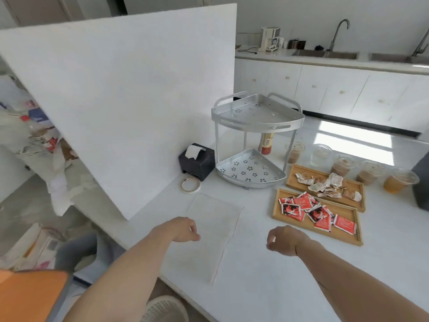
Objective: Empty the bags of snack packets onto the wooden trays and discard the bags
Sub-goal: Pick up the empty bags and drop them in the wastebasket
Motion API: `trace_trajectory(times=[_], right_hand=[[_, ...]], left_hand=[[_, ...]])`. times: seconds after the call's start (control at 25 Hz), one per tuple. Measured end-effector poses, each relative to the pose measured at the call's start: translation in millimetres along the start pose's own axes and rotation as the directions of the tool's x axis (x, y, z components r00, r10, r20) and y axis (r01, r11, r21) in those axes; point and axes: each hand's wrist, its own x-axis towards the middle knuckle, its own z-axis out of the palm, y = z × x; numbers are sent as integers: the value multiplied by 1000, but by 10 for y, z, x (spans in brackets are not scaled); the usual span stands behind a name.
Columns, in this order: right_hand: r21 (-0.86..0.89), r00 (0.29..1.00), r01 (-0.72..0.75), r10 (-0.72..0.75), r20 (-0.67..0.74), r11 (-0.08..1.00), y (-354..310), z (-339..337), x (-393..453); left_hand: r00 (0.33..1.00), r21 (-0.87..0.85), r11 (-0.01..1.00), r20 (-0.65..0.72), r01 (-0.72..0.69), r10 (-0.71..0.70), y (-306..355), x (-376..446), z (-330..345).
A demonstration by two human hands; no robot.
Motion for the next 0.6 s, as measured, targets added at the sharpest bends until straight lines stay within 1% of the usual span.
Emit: trace_trajectory(times=[0.08, 0.2, 0.28, 0.4, 0.6], right_hand=[[-20, 1000, 16, -16, -5, 1000, -240, 12, 74], [-55, 1000, 28, -28, -14, 998, -525, 27, 202], [-72, 1000, 15, -17, -26, 997, -649, 24, 286], [-101, 999, 2, -6, -40, 995, -818, 34, 428], [-156, 982, -35, 5, -187, 987, -956, 4, 697]], left_hand=[[998, -23, 998, -16, 55, -56, -349, -73, 14], [994, -45, 994, -19, 102, -103, -756, -151, 57], [994, -57, 992, -1, 111, -111, -936, -171, 110], [991, -123, 983, 25, 133, -131, -1143, -128, 204], [987, -131, 979, -19, 158, -162, -1259, 94, 250]])
